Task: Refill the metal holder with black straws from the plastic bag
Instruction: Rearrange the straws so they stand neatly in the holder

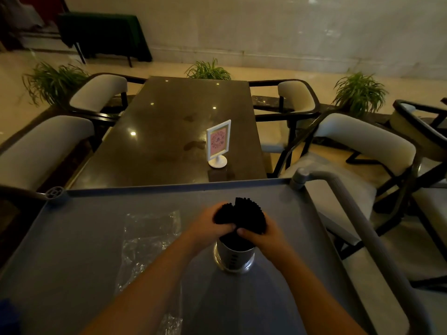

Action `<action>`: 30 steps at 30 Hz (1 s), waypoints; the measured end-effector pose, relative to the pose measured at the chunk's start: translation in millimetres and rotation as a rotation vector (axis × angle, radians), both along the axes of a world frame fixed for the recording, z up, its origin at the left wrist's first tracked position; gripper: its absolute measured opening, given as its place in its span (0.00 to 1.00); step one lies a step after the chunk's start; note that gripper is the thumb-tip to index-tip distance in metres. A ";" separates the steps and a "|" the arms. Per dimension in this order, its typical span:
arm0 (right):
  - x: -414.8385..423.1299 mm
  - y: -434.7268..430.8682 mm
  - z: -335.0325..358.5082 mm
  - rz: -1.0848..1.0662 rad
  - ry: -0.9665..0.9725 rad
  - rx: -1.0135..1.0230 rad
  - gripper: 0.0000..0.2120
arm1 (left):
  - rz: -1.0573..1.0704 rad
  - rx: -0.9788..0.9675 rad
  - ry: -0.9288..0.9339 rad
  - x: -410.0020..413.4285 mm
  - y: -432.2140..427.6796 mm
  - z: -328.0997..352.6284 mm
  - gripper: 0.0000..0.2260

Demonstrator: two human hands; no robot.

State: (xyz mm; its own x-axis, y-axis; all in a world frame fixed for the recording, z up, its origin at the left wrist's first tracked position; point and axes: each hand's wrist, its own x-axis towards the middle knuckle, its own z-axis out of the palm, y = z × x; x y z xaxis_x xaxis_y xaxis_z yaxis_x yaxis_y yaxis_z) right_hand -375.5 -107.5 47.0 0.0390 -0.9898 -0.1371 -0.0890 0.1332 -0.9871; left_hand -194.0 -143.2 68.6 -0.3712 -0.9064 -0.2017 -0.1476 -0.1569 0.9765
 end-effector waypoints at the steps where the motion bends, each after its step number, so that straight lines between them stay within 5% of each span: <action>1: 0.3 -1.4 1.1 0.005 0.003 0.005 0.22 | 0.018 0.010 0.012 -0.7 0.8 0.2 0.16; 17: 5.2 -11.0 13.7 -0.001 -0.063 -0.011 0.17 | 0.126 0.119 0.171 -3.2 3.0 2.4 0.14; 30: 8.2 -14.6 12.1 0.028 0.005 -0.044 0.18 | 0.222 -0.024 0.135 -1.2 8.3 30.6 0.09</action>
State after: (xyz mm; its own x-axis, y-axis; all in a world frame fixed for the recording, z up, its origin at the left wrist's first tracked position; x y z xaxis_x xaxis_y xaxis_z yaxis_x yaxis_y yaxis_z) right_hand -367.3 -122.1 59.2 0.0657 -0.9934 -0.0939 -0.0974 0.0872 -0.9914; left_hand -195.2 -134.9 99.1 -0.1844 -0.9726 -0.1414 0.0194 -0.1474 0.9889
